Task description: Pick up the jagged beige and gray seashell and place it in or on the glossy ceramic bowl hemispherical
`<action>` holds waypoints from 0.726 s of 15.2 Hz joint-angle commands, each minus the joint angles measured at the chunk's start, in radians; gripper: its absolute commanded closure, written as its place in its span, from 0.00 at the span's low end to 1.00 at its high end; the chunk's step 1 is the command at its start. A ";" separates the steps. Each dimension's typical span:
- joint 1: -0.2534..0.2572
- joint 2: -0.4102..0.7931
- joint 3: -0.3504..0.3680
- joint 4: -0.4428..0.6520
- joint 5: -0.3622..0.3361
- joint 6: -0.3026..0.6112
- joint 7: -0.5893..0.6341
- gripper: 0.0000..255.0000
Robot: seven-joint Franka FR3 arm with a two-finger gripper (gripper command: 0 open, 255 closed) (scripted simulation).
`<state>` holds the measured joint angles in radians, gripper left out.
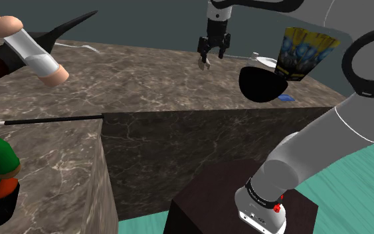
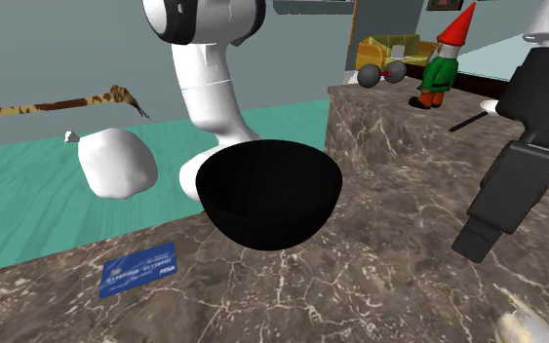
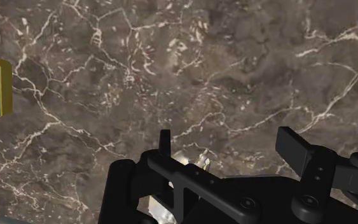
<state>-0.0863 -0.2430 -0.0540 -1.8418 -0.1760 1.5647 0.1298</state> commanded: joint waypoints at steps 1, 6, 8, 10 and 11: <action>-0.014 0.080 -0.017 0.096 -0.004 -0.022 -0.011 0.00; -0.046 0.280 -0.051 0.343 -0.003 -0.083 -0.034 0.00; -0.047 0.269 -0.052 0.303 -0.003 -0.054 -0.032 0.00; -0.049 0.260 -0.054 0.265 -0.004 -0.024 -0.030 0.00; -0.050 0.256 -0.055 0.247 -0.005 -0.010 -0.029 0.00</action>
<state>-0.1357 0.0162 -0.1081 -1.5775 -0.1805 1.5397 0.0993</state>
